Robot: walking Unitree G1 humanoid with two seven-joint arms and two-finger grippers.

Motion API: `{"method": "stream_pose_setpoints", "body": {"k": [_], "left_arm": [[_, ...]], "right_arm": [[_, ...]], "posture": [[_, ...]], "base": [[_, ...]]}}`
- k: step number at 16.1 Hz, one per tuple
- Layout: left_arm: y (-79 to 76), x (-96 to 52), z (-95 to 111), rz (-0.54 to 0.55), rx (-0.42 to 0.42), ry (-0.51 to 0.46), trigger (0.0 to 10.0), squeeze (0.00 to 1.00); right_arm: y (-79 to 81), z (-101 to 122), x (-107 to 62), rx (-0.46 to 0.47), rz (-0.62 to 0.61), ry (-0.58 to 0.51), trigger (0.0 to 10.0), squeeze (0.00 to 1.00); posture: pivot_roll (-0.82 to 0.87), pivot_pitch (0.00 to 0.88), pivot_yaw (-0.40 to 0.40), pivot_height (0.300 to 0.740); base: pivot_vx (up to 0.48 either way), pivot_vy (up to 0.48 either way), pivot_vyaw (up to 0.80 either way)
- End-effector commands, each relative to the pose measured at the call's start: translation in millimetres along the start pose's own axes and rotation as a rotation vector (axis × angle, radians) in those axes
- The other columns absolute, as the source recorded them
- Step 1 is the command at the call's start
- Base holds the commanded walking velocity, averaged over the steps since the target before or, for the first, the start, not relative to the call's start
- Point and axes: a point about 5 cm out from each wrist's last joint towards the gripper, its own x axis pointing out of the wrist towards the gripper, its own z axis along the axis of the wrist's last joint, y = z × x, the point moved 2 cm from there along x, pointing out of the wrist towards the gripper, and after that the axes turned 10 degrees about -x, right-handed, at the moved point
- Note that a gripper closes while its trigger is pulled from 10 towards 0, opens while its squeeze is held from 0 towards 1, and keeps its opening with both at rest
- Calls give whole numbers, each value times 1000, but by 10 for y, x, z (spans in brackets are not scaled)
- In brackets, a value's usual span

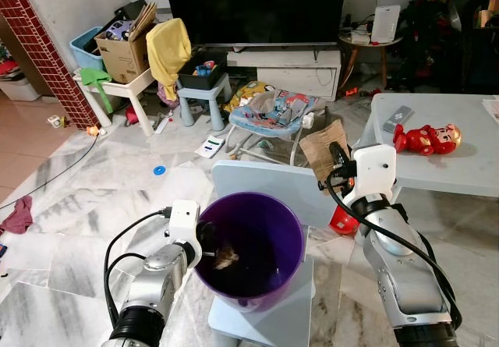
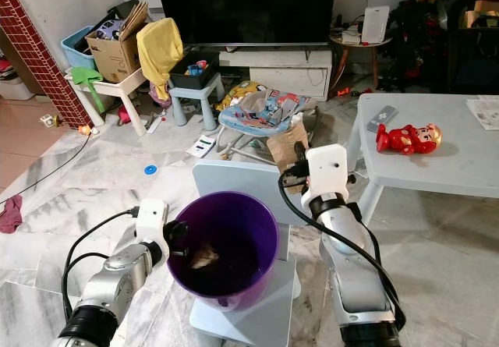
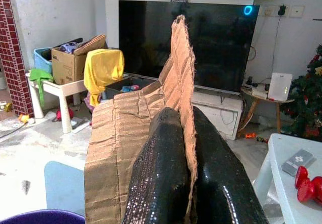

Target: Picking trash to rubbish bin

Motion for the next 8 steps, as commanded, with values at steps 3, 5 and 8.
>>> {"method": "stream_pose_setpoints", "body": {"k": [3,5,8], "left_arm": [[-17,-30,40,-19,47,-24,10000,1000],[-104,-243,81,-91,43,-52,10000,1000],[-13,-516,-17,-105,85,-27,10000,1000]], "right_arm": [[71,30,7,0,47,-5,10000,0],[251,-90,-25,0,198,38,10000,0],[446,-294,0,9,304,84,10000,0]], "posture": [[3,0,74,740],[28,0,74,740],[55,0,72,740]], "base": [[0,0,0],[0,0,0],[0,0,0]]}}
